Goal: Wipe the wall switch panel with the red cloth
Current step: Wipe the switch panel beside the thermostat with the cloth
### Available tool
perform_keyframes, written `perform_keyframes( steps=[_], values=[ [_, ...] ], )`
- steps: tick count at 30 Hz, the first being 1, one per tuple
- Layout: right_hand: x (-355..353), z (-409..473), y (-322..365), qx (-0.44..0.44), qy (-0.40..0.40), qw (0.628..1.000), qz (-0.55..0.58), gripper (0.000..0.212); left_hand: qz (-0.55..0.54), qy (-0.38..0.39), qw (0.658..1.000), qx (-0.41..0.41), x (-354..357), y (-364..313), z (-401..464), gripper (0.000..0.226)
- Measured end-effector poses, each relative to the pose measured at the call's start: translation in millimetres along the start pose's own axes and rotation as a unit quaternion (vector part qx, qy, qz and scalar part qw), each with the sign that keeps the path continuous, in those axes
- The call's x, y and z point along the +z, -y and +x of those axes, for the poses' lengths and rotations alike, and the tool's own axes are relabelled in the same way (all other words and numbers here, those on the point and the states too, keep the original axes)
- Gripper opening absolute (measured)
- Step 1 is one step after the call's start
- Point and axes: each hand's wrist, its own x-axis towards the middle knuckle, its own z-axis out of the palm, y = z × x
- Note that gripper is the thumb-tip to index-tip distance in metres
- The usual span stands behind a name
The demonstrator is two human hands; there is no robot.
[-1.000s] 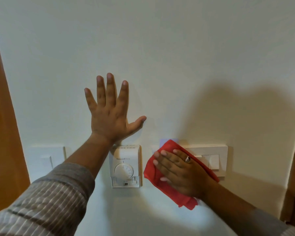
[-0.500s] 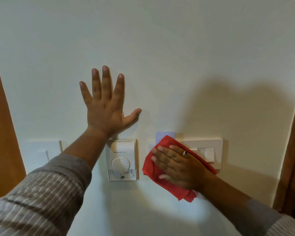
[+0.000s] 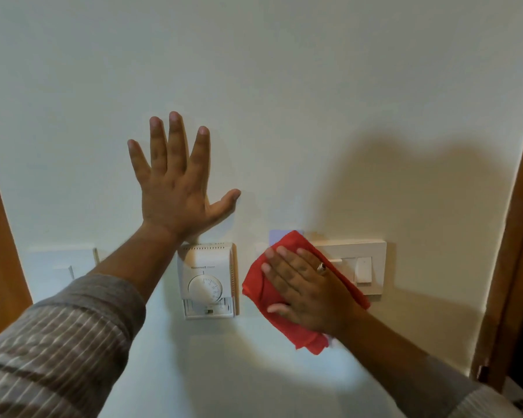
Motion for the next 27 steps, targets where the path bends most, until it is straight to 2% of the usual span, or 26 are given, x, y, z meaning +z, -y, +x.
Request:
perform_keyframes(
  steps=[2, 4, 8, 10, 11, 16, 18, 21, 22, 24, 27],
  values=[
    [10, -3, 27, 0.084, 0.007, 0.996, -0.029, 0.081, 0.004, 0.001, 1.0, -0.003, 0, -2, 0, 0.106],
    [17, -4, 43, 0.09, 0.018, 0.995, -0.041, 0.079, 0.008, 0.002, 1.0, -0.003, 1, -2, 1, 0.106],
    [14, -17, 10, -0.112, 0.04, 0.993, -0.02, 0.066, 0.002, 0.005, 1.0, 0.001, -2, -1, 0, 0.106],
    [9, -20, -8, -0.141, 0.025, 0.99, 0.006, 0.064, -0.001, 0.011, 1.0, 0.0, -3, 0, 0, 0.107],
    [8, -20, -9, -0.12, 0.008, 0.993, 0.01, 0.065, -0.002, 0.012, 1.0, 0.0, -3, 0, 0, 0.107],
    [21, -5, 48, 0.112, -0.029, 0.993, -0.001, 0.072, 0.006, 0.001, 1.0, -0.003, 2, -1, 0, 0.106],
    [21, -3, 54, 0.098, -0.017, 0.995, -0.001, 0.07, 0.01, -0.003, 1.0, -0.001, 2, -1, 1, 0.107],
    [12, -22, 23, -0.064, 0.009, 0.998, -0.002, 0.064, 0.003, 0.004, 1.0, 0.001, 0, 0, 0, 0.107],
    [8, -25, 12, -0.083, 0.009, 0.997, 0.006, 0.062, 0.002, 0.005, 1.0, 0.001, 0, 0, 0, 0.107],
    [6, -24, 4, -0.039, -0.014, 0.999, 0.007, 0.064, 0.004, 0.006, 1.0, -0.003, 1, 0, 0, 0.107],
    [13, -10, 31, 0.097, -0.024, 0.995, -0.002, 0.069, 0.006, 0.002, 1.0, -0.006, 2, -1, 0, 0.107]
  ],
)
